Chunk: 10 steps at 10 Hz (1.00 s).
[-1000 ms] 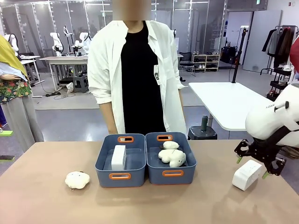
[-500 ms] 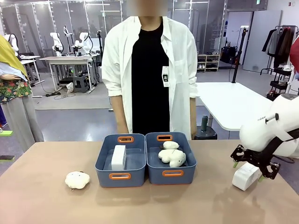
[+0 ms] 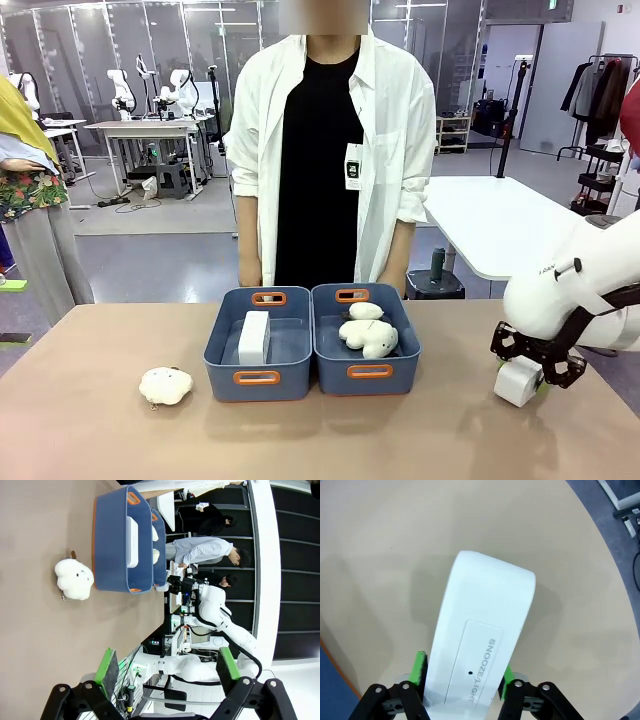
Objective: Sort the digital clocks into the basket.
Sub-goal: Pick up the Digital clock from the table and place it into the empty Plastic storage basket.
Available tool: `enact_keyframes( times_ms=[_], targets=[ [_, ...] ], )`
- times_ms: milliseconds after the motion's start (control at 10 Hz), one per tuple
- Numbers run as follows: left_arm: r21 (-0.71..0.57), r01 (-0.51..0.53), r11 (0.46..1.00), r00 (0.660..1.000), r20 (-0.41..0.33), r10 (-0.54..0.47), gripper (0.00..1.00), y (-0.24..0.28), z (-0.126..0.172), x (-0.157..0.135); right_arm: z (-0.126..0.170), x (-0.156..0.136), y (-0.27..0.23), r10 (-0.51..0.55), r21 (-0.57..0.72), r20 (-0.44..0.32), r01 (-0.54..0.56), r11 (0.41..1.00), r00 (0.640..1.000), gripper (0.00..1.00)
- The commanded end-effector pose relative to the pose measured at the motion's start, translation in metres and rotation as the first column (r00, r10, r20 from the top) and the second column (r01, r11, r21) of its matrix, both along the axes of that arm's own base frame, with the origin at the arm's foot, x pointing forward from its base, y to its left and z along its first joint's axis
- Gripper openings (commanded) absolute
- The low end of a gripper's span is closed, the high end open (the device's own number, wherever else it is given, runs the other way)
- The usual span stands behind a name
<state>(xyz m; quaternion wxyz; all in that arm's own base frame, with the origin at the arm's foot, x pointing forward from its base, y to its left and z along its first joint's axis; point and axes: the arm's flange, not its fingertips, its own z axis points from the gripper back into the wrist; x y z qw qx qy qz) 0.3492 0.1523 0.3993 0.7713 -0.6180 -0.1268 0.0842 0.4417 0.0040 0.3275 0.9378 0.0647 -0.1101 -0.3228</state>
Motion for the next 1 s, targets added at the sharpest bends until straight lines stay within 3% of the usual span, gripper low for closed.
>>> enact_keyframes(
  times_ms=[0, 100, 200, 300, 400, 500, 600, 700, 900],
  targets=[
    [-0.008, 0.001, 1.000, 1.000, -0.013, -0.001, 1.00, 0.000, 0.006, -0.004, -0.001, -0.002, 0.002, -0.020, -0.035, -0.025, 0.019, 0.999, 1.000, 0.00],
    [-0.008, 0.001, 1.000, 1.000, -0.013, -0.001, 1.00, 0.000, 0.006, -0.004, 0.003, -0.003, -0.002, -0.024, -0.048, -0.034, 0.022, 0.999, 0.999, 0.15],
    [-0.008, 0.001, 1.000, 1.000, -0.013, -0.001, 1.00, 0.000, 0.006, -0.004, 0.010, -0.005, -0.005, -0.016, -0.071, -0.024, 0.014, 0.997, 1.000, 0.05],
    [-0.008, 0.001, 1.000, 1.000, -0.013, -0.001, 1.00, 0.000, 0.006, -0.004, 0.022, -0.007, -0.007, 0.007, -0.078, -0.021, -0.009, 0.997, 1.000, 0.00],
    [-0.008, 0.001, 1.000, 1.000, -0.013, -0.001, 1.00, 0.000, 0.006, -0.004, 0.048, -0.008, -0.004, 0.109, -0.112, 0.033, -0.105, 0.988, 0.993, 0.00],
    [-0.008, 0.001, 1.000, 1.000, -0.013, -0.001, 1.00, 0.000, 0.006, -0.004, 0.085, -0.011, 0.008, 0.249, -0.058, 0.082, -0.245, 0.968, 0.965, 0.00],
    [-0.008, 0.001, 1.000, 1.000, -0.013, -0.001, 1.00, 0.000, 0.006, -0.004, 0.126, -0.010, 0.028, 0.451, -0.014, 0.160, -0.455, 0.890, 0.878, 0.00],
    [-0.008, 0.001, 1.000, 1.000, -0.013, -0.001, 1.00, 0.000, 0.006, -0.004, 0.150, -0.009, 0.042, 0.479, 0.049, 0.205, -0.497, 0.866, 0.854, 0.00],
    [-0.008, 0.001, 1.000, 1.000, -0.013, -0.001, 1.00, 0.000, 0.006, -0.004, 0.158, -0.015, 0.057, 0.505, 0.160, 0.227, -0.543, 0.824, 0.833, 0.00]
  ],
)
